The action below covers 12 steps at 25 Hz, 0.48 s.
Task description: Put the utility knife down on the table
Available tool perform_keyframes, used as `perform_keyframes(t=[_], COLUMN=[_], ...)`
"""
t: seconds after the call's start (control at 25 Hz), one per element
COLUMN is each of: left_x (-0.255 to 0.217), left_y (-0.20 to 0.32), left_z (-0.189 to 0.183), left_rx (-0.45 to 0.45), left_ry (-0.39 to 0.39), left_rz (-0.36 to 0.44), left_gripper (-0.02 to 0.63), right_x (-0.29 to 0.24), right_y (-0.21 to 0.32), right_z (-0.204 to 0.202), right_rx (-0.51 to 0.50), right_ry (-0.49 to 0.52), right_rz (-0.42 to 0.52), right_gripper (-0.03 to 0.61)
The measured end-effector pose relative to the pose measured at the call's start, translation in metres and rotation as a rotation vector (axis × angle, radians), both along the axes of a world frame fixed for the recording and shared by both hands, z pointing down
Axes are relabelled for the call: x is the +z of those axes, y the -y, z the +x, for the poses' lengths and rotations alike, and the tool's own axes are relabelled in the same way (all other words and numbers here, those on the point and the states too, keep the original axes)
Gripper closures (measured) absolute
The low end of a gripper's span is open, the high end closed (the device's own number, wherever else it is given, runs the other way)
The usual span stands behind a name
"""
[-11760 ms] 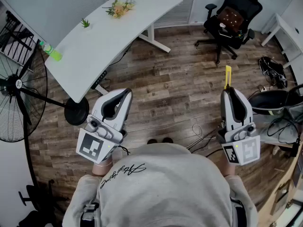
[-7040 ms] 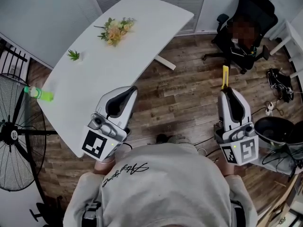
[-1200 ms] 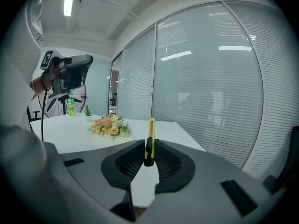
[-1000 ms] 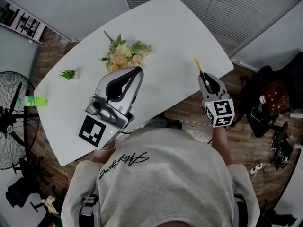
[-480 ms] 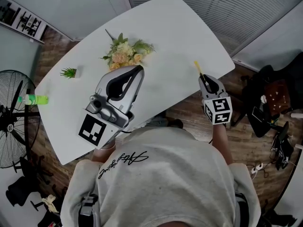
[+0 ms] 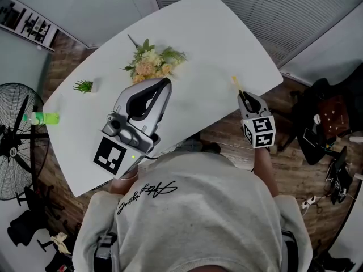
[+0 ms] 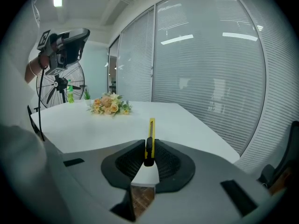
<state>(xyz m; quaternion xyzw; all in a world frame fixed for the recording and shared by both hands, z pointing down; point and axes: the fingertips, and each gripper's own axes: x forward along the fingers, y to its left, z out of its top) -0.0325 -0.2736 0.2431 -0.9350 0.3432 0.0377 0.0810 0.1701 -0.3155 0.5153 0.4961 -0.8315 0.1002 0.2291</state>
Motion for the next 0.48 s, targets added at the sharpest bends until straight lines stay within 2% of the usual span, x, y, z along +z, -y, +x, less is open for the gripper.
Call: perform_keyframes(t=[0.48], left_x=[0.004], left_y=[0.004], left_z=[0.001], left_rx=[-0.011], left_ry=[-0.002], left_rz=[-0.011], left_gripper=[0.618], right_x=[0.023], right_y=[-0.002], right_z=[-0.002], right_rx=[-0.009], right_ry=[-0.008], right_rz=[-0.048], right_gripper=[0.515])
